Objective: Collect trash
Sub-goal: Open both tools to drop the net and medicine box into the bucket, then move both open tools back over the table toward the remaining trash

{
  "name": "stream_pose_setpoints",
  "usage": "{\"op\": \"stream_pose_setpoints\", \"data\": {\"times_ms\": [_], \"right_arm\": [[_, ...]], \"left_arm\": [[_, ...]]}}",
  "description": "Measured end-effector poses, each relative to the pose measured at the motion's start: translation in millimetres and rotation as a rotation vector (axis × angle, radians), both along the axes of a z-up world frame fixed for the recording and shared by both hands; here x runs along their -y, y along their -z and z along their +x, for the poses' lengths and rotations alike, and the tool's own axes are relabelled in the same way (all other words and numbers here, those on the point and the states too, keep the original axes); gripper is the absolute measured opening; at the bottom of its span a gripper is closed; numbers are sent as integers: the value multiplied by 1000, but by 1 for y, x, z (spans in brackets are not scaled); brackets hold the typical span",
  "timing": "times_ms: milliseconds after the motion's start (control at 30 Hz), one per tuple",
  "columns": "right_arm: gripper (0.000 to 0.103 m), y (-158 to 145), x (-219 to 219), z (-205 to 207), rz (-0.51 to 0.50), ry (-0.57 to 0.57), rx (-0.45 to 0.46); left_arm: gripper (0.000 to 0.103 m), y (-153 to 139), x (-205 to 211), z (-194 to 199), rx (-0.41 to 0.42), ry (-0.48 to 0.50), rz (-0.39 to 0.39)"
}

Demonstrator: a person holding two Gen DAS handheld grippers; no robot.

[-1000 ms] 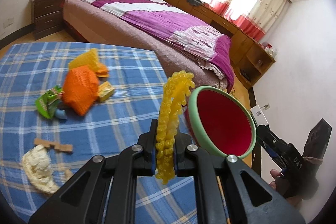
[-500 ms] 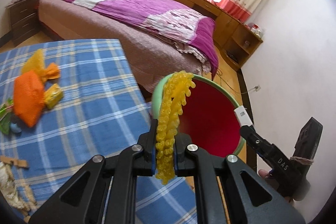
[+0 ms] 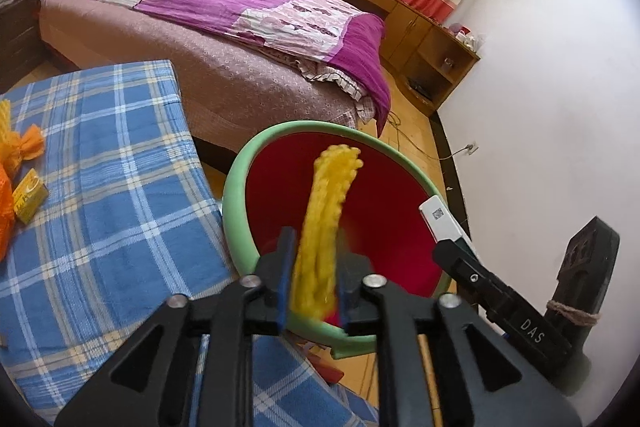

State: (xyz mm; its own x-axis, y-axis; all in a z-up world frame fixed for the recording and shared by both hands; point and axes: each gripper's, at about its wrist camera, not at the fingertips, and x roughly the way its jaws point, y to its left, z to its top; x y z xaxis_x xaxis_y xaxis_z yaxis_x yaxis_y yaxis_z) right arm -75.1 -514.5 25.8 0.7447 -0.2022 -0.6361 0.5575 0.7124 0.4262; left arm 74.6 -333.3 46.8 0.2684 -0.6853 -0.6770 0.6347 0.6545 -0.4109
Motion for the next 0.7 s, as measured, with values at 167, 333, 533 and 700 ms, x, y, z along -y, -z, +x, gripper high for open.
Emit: {"op": "stream_pose_setpoints", "data": {"times_ms": [167, 333, 533, 700], "right_arm": [[96, 1, 2, 0, -7, 13, -4], [96, 0, 3, 0, -4, 10, -3], [96, -5, -8, -1, -25, -10, 3], [96, -15, -22, -2, -53, -24, 9]], "left_arm": [[36, -1, 0, -1, 34, -13, 12], [36, -2, -7, -2, 45, -31, 22], [36, -5, -24, -5, 43, -65, 30], [36, -9, -44, -8, 47, -102, 32]]}}
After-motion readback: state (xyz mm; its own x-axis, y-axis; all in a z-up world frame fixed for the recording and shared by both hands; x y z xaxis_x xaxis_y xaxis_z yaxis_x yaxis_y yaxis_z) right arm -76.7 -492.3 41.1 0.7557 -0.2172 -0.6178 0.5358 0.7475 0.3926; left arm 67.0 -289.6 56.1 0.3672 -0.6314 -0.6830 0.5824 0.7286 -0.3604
